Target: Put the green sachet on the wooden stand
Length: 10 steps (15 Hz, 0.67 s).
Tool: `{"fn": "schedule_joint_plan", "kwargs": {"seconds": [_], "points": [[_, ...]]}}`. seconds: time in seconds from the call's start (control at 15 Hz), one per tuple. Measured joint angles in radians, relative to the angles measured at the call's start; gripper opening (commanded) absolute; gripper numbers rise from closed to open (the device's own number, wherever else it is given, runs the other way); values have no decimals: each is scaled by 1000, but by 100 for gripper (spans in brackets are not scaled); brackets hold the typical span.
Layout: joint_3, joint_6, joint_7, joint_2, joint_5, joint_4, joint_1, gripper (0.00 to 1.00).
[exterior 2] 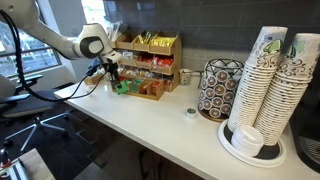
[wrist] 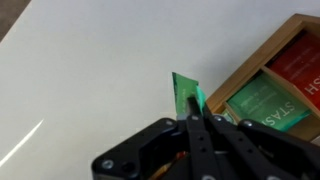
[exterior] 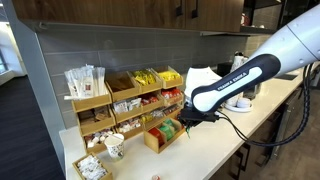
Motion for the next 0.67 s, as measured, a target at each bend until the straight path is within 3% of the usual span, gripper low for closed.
{"fn": "schedule_joint_plan", "kwargs": {"seconds": [0.2, 0.67], "points": [[0, 8, 13, 0, 3, 3, -1, 1], [-4, 186, 228, 44, 94, 27, -27, 1]]}}
